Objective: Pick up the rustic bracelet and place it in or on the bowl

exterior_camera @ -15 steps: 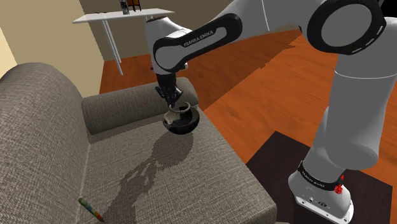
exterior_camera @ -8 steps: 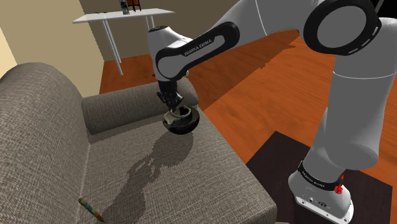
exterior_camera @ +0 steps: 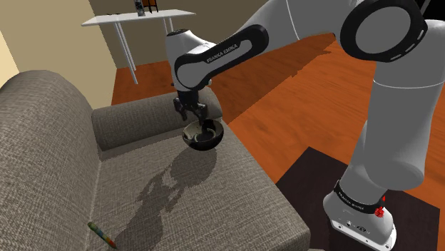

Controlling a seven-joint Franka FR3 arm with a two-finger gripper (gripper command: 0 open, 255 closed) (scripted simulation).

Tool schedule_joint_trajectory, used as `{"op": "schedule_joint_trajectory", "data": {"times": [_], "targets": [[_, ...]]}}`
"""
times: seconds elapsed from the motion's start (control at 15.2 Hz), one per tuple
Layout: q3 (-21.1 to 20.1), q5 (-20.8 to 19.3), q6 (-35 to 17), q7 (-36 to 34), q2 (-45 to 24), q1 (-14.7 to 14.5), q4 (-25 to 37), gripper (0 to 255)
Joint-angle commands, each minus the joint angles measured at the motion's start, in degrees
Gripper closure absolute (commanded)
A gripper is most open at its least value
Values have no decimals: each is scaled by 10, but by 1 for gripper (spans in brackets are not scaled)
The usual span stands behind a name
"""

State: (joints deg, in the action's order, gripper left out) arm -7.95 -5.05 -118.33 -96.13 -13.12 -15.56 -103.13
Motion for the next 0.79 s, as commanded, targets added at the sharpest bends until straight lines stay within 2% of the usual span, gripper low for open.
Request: {"op": "schedule_joint_trajectory", "data": {"times": [0.0,0.13,0.4,0.73], "targets": [[0,0,0,0,0,0,0,0],[0,0,0,0,0,0,0,0],[-2,5,66,3,21,-1,46,0],[-2,5,66,3,21,-1,46,0]]}}
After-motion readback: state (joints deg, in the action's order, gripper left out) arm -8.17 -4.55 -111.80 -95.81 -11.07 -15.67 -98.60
